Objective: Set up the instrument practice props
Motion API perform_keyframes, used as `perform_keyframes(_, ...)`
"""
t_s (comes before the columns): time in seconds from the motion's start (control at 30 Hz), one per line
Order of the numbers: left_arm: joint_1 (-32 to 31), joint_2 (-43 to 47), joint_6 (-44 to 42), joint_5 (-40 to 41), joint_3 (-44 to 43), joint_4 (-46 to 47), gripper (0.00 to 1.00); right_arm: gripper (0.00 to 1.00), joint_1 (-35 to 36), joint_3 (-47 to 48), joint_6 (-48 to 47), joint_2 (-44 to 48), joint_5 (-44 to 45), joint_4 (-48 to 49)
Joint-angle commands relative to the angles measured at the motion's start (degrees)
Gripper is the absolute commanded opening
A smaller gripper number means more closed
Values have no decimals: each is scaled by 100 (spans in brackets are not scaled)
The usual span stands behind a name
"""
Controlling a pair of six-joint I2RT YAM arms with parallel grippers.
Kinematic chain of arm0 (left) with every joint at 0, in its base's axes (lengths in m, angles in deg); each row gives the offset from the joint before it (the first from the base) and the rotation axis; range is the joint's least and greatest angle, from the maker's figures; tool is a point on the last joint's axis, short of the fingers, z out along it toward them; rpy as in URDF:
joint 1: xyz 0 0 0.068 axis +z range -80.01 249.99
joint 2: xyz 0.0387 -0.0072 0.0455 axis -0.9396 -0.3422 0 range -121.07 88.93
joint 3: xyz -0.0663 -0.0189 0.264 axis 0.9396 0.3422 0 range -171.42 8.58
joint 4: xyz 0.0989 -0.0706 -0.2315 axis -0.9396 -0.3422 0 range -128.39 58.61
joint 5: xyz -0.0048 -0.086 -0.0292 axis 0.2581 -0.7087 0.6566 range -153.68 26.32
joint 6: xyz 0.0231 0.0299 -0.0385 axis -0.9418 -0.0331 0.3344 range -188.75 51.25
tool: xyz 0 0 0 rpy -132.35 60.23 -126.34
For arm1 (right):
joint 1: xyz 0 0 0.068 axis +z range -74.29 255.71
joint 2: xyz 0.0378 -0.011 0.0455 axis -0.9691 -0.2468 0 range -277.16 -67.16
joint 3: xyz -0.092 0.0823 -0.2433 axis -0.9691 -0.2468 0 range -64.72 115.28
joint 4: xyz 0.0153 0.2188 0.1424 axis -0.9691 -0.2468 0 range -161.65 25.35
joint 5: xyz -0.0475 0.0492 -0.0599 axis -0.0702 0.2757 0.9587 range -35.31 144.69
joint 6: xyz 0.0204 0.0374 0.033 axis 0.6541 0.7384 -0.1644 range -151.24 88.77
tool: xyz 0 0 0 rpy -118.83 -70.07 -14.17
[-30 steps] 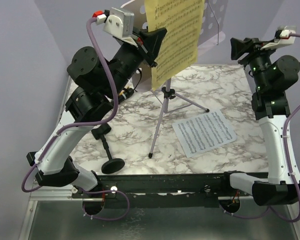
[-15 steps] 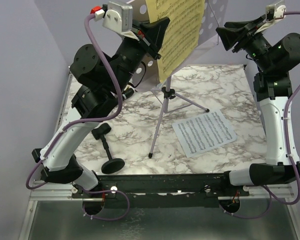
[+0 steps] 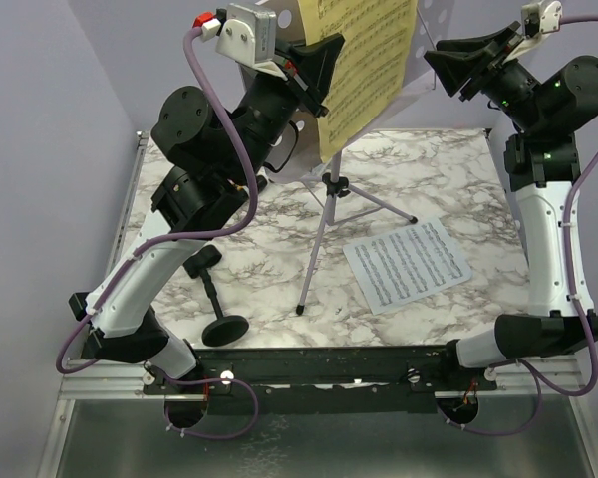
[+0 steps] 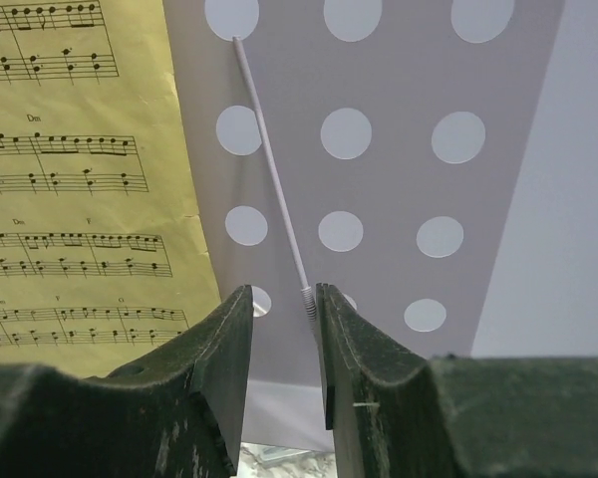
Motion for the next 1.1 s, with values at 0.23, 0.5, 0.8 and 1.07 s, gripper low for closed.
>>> perform_keyframes(0.23, 10, 53, -156, 200, -42, 257, 0, 35, -15, 517, -41, -351, -316, 157)
perform_keyframes(0.5, 13, 39, -156, 191, 9, 274, 0, 35, -15, 726, -9, -532, -308, 226)
perform_keyframes(0.8, 10, -79, -397, 234, -61, 310, 0, 24, -16, 553, -147, -540, -480, 610)
perform_keyframes(1.07, 11, -126, -499, 268, -47, 379, 0, 20, -16, 289, -146, -469, -709, 1130)
